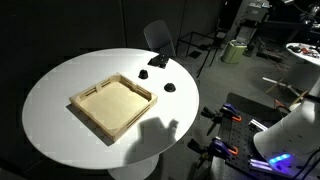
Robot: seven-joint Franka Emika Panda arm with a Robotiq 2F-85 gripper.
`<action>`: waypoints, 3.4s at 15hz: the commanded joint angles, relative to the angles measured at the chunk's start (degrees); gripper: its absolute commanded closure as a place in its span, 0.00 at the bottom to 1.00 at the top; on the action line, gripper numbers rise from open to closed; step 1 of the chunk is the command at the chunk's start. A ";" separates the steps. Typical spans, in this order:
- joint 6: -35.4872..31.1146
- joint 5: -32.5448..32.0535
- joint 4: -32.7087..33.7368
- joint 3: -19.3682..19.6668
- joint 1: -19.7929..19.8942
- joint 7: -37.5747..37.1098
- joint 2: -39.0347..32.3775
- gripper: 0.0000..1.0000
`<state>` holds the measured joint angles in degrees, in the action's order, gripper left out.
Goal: Put the large black thing onto the tray
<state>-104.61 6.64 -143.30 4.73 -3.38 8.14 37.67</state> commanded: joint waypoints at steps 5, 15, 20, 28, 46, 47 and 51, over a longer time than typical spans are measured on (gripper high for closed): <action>-0.60 -1.40 3.89 -0.42 0.98 1.48 -4.24 0.00; -7.34 -4.48 23.32 1.58 3.61 6.68 -27.81 0.00; -8.09 -3.85 23.80 0.89 5.16 5.61 -30.24 0.00; -7.97 -3.86 25.01 0.89 5.41 5.60 -31.39 0.00; -19.36 -2.54 28.81 2.44 12.77 9.52 -49.97 0.00; -20.11 -2.40 28.91 2.55 13.53 10.03 -50.54 0.00; -23.59 -2.02 29.73 2.77 16.51 14.58 -52.95 0.00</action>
<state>-126.77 3.21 -115.85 7.34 11.35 18.65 -13.03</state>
